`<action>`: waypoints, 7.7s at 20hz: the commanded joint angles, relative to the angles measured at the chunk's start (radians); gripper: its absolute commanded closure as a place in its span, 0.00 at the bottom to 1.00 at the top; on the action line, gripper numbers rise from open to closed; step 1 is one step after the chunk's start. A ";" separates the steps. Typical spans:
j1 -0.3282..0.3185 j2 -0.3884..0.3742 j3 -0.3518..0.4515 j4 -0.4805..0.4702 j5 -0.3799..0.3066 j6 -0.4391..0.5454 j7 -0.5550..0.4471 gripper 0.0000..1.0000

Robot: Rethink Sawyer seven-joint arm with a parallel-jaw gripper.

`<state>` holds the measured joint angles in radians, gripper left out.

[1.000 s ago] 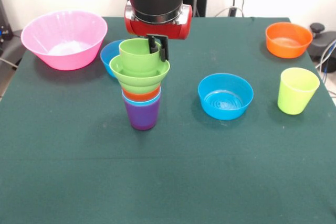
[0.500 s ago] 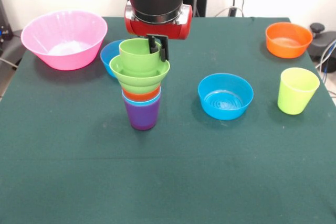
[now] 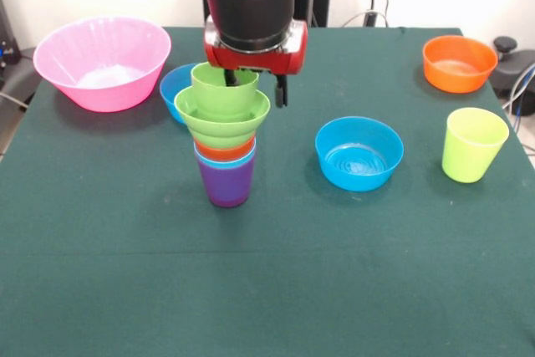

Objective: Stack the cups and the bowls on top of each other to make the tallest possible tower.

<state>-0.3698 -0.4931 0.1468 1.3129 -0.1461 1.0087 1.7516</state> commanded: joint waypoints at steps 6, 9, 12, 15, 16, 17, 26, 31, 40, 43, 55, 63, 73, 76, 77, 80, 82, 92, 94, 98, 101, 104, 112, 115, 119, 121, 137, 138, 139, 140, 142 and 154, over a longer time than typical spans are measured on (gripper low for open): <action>-0.008 0.085 0.079 0.019 -0.055 0.008 -0.102 0.00; -0.013 0.088 0.087 0.015 -0.060 -0.012 -0.117 0.00; -0.011 0.086 0.084 0.011 -0.061 0.005 -0.117 0.00; -0.010 0.091 0.084 0.000 -0.061 0.012 -0.116 0.00; -0.010 0.093 0.084 -0.003 -0.062 0.015 -0.118 0.00; -0.009 0.099 0.084 -0.015 -0.062 0.023 -0.118 0.00; -0.010 0.080 0.083 -0.059 -0.057 0.122 -0.142 0.00; -0.021 0.042 0.085 -0.043 -0.052 0.164 -0.159 0.00; -0.020 0.006 0.088 -0.009 -0.047 0.189 -0.146 0.00; -0.021 -0.046 0.084 0.043 -0.042 0.191 -0.147 0.00; -0.028 -0.056 0.094 0.059 -0.055 0.160 -0.144 0.00; -0.018 -0.030 0.099 0.007 -0.060 0.184 -0.134 0.00; -0.001 -0.027 0.095 -0.049 -0.076 0.210 -0.126 0.00; 0.004 -0.025 0.095 -0.072 -0.089 0.214 -0.135 0.00; 0.006 -0.023 0.096 -0.082 -0.090 0.223 -0.137 0.00; 0.006 -0.019 0.097 -0.097 -0.093 0.231 -0.144 0.00; 0.006 -0.018 0.096 -0.104 -0.095 0.236 -0.147 0.00; 0.031 0.026 0.110 -0.211 -0.082 0.308 -0.127 0.00; 0.040 0.044 0.111 -0.258 -0.086 0.347 -0.126 0.00; 0.054 0.067 0.107 -0.320 -0.092 0.402 -0.129 0.00; 0.059 0.080 0.108 -0.340 -0.083 0.406 -0.121 0.00; 0.063 0.092 0.107 -0.357 -0.085 0.399 -0.123 0.00; 0.062 0.097 0.097 -0.365 -0.083 0.378 -0.131 0.00; 0.062 0.100 0.096 -0.382 -0.085 0.394 -0.138 0.00; 0.067 0.124 0.101 -0.436 -0.090 0.442 -0.150 0.00; 0.068 0.128 0.099 -0.449 -0.089 0.460 -0.149 0.00; 0.074 0.133 0.092 -0.443 -0.085 0.435 -0.141 0.00; 0.073 0.131 0.091 -0.431 -0.083 0.420 -0.140 0.00; 0.071 0.128 0.089 -0.416 -0.082 0.403 -0.138 0.00; 0.071 0.126 0.088 -0.406 -0.082 0.390 -0.138 0.00; 0.071 0.137 0.089 -0.409 -0.086 0.373 -0.134 0.00; 0.055 0.102 0.081 -0.268 -0.083 0.239 -0.117 0.00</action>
<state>-0.3183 -0.3830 0.1693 0.9225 -0.1873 1.3476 1.7516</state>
